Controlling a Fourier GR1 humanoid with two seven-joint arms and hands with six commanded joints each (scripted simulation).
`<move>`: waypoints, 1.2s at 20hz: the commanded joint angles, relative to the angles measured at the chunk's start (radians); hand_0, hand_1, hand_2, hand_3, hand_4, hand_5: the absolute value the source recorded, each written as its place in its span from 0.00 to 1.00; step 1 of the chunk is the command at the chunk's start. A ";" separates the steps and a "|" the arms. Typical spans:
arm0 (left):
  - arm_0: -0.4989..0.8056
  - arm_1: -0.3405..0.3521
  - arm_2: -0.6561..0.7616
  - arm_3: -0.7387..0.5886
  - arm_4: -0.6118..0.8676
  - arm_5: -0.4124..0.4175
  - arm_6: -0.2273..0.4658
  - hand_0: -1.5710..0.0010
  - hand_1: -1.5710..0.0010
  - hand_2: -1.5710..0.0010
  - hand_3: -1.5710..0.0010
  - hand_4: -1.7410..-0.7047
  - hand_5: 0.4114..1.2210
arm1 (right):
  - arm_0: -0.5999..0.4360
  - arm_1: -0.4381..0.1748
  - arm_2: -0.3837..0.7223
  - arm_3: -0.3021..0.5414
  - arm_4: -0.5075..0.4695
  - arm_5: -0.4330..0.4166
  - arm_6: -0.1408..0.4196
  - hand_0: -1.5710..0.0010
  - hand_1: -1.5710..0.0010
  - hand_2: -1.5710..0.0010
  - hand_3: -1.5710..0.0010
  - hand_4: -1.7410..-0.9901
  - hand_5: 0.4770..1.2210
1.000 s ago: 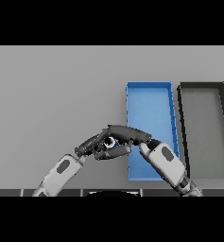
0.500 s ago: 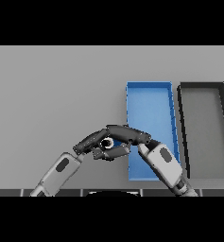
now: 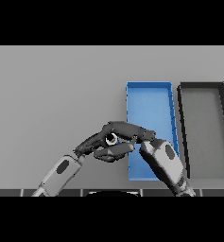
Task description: Pick up the blue pipe and place it into the blue bin.
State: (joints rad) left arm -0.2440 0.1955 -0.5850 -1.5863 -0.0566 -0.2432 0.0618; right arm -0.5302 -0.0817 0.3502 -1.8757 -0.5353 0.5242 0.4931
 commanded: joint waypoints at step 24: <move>0.016 0.014 0.006 -0.027 0.030 -0.020 0.028 1.00 1.00 1.00 1.00 0.82 0.08 | -0.261 -0.389 -0.289 0.455 -0.182 -0.460 0.049 0.00 0.00 0.00 0.00 0.00 0.87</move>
State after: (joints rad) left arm -0.2274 0.2094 -0.5794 -1.6130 -0.0263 -0.2627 0.0892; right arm -0.7889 -0.4699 0.0614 -1.4200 -0.7199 0.0649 0.5465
